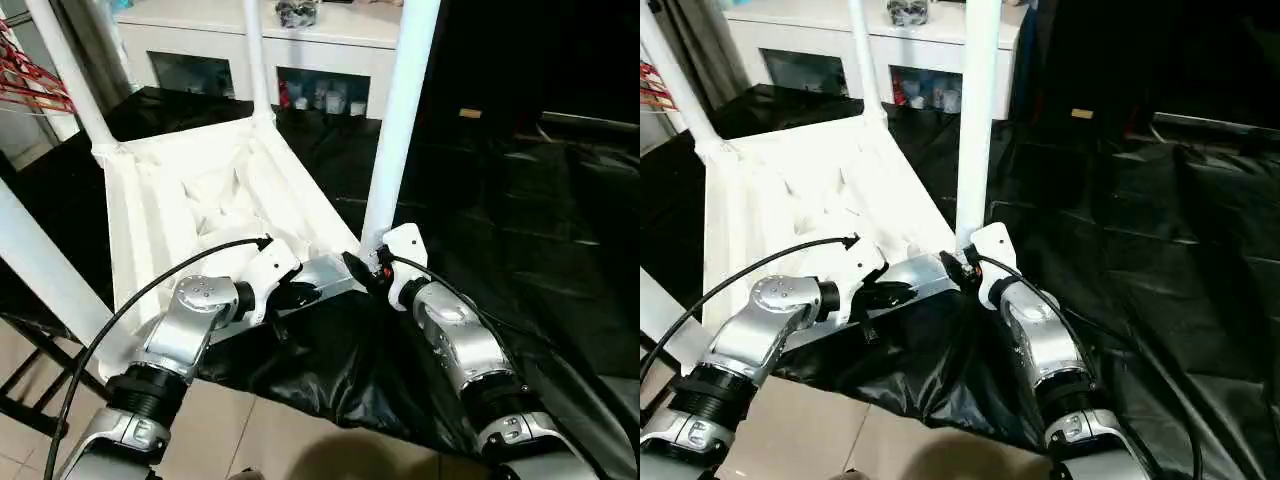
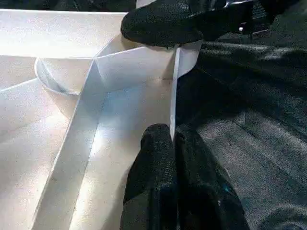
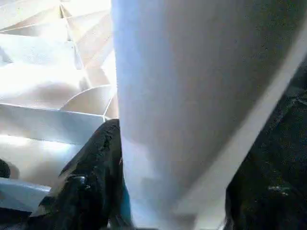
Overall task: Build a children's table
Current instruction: Rotate leg to tighten
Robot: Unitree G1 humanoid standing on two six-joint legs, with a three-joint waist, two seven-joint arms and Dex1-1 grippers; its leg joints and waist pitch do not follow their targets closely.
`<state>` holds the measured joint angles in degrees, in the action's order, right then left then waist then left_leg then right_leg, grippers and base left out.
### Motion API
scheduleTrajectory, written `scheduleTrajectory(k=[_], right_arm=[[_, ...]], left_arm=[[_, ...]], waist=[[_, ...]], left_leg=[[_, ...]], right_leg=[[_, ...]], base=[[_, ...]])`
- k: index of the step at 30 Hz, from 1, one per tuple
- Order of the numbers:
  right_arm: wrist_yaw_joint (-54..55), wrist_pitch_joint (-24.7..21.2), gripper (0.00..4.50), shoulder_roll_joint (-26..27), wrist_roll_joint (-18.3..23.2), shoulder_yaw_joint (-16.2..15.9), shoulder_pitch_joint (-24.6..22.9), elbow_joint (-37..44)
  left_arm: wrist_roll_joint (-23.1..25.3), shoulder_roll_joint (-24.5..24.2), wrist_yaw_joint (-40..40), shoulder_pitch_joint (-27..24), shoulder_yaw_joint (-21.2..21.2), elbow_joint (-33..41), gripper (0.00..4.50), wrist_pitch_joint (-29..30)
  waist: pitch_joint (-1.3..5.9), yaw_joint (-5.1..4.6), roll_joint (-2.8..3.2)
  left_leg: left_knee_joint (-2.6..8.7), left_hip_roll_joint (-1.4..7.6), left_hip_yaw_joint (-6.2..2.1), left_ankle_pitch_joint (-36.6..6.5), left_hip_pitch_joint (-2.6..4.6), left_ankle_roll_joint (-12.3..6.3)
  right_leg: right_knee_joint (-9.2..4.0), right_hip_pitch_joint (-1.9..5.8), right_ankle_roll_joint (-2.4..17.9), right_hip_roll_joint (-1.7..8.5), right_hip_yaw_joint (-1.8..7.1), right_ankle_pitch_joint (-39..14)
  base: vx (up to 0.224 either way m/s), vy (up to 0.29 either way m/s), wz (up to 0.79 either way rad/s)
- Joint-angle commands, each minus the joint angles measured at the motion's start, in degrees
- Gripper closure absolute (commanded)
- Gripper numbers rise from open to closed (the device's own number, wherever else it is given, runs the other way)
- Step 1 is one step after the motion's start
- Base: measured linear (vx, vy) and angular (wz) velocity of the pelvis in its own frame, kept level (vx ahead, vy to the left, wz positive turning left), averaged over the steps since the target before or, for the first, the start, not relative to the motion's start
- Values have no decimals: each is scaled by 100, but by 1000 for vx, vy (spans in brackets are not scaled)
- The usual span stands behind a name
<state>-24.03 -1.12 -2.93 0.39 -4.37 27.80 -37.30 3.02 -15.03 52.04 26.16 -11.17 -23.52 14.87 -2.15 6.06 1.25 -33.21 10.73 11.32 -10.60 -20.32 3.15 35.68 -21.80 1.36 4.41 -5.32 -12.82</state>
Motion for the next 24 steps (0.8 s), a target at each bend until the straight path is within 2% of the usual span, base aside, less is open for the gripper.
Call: scheduleTrajectory(k=[1, 3, 5, 6, 9, 12, 13, 15, 16, 20, 24], right_arm=[[-779, -152, 114, 178, 123, -436, -126, -48], [-1065, -154, 84, 24, 164, -457, -133, 48], [-1508, -138, 84, -187, 228, -508, -142, 157], [-1754, -117, 84, -296, 265, -542, -152, 210], [-2650, -11, 84, -689, 401, -710, -234, 450], [-3431, 5, 84, -1032, 500, -884, -321, 686], [-3750, -5, 84, -1174, 536, -966, -355, 772], [-4236, -83, 84, -1373, 603, -1079, -397, 874], [-4399, -97, 84, -1427, 615, -1121, -407, 894], [-4900, -262, 114, -1542, 654, -1267, -440, 1004], [-5019, -320, 145, -1568, 686, -1315, -450, 1036]], left_arm=[[-109, 262, -132, 92, -155, -43, 450, -190], [-130, 201, -28, 115, -155, -83, 450, -262], [-169, 122, 138, 148, -159, -118, 450, -338], [-190, 81, 234, 162, -160, -128, 450, -367], [-262, -70, 579, 217, -156, -217, 450, -510], [-337, -234, 935, 260, -167, -277, 450, -564], [-374, -315, 1111, 275, -174, -296, 450, -570], [-385, -454, 1334, 307, -197, -361, 450, -611], [-380, -504, 1383, 332, -183, -436, 450, -661], [-366, -703, 1620, 445, -151, -676, 450, -772], [-367, -756, 1674, 507, -129, -772, 450, -824]], waist=[[259, -18, -7], [260, -15, 1], [275, -2, -3], [283, 10, -13], [297, 45, -15], [301, 66, -24], [298, 88, -67], [296, 108, -47], [293, 110, -65], [284, 121, -62], [293, 145, -61]], left_leg=[[420, 311, -182, -1207, 23, -118], [421, 319, -182, -1228, 24, -140], [406, 322, -173, -1205, 38, -183], [392, 315, -170, -1100, 16, -236], [357, 311, -152, -844, -5, -384], [349, 319, -156, -804, -10, -455], [341, 316, -151, -796, -11, -489], [338, 328, -150, -780, -21, -555], [341, 325, -150, -777, -23, -565], [354, 331, -160, -893, -7, -498], [352, 336, -157, -856, 4, -452]], right_leg=[[-507, 201, 963, 505, 397, -932], [-508, 209, 983, 506, 397, -874], [-501, 214, 1002, 496, 394, -771], [-479, 241, 1031, 496, 389, -596], [-436, 254, 1104, 486, 375, -202], [-433, 264, 1157, 497, 350, -243], [-435, 273, 1144, 493, 346, -300], [-428, 258, 1139, 493, 350, -317], [-436, 257, 1141, 490, 345, -333], [-463, 248, 1137, 506, 340, -645], [-449, 239, 1167, 505, 346, -573]], base=[[0, 0, 0], [0, 0, 0], [0, 0, 0], [0, 0, 0], [0, 0, 0], [0, 0, 0], [0, 0, 0], [0, 0, 0], [0, 0, 0], [0, 0, 0], [0, 0, 0]])
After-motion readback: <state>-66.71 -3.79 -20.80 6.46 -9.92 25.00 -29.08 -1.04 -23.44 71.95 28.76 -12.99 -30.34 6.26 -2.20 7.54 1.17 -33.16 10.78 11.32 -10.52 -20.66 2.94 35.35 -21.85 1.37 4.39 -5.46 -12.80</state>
